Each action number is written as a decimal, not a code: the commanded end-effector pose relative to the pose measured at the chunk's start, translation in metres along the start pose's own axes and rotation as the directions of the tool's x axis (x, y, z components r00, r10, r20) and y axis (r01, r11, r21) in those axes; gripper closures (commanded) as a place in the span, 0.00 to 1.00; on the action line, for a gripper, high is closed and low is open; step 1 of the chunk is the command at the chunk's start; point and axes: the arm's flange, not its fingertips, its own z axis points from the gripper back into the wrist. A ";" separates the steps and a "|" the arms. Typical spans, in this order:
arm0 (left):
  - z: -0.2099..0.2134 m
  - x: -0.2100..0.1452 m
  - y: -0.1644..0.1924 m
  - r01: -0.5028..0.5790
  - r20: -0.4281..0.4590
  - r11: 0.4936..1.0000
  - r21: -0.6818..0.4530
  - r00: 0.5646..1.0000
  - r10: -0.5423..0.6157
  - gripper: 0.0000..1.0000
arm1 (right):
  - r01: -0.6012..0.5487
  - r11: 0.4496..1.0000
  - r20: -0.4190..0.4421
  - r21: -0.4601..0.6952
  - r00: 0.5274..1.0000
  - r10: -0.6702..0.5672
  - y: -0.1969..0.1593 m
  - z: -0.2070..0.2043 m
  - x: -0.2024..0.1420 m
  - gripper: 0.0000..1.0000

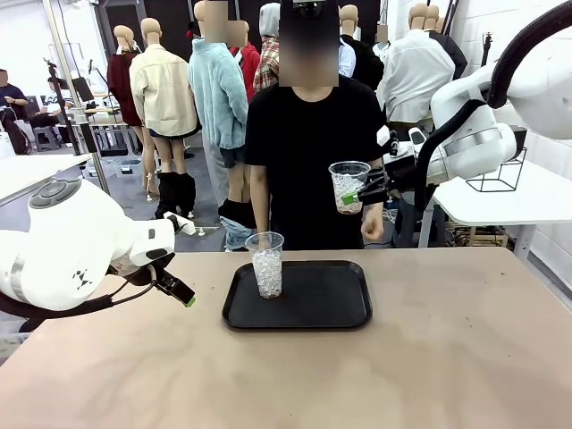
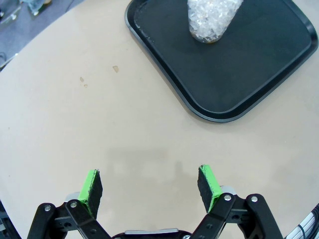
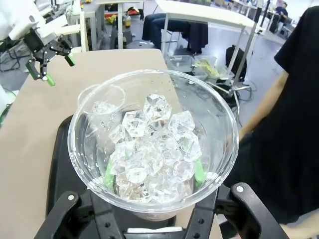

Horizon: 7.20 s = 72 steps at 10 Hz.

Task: Pour the drink into the iced cup.
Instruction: Open the gripper to release the iced cup you were holding, then pick up the iced cup indicated by the human and present it to them.

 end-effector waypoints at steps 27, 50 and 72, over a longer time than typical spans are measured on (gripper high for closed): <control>0.000 0.000 0.001 -0.003 0.001 1.000 0.000 1.000 0.003 0.00 | 0.113 0.989 -0.019 -0.090 0.993 -0.116 0.066 0.076 -0.041 0.00; 0.000 0.000 0.001 -0.003 0.001 1.000 0.000 1.000 0.003 0.00 | 0.600 0.288 0.108 -0.747 0.537 -0.837 0.195 0.178 -0.101 0.00; 0.000 0.000 0.001 -0.003 0.001 1.000 0.000 1.000 0.003 0.00 | 0.600 0.288 0.108 -0.747 0.537 -0.837 0.195 0.178 -0.101 0.00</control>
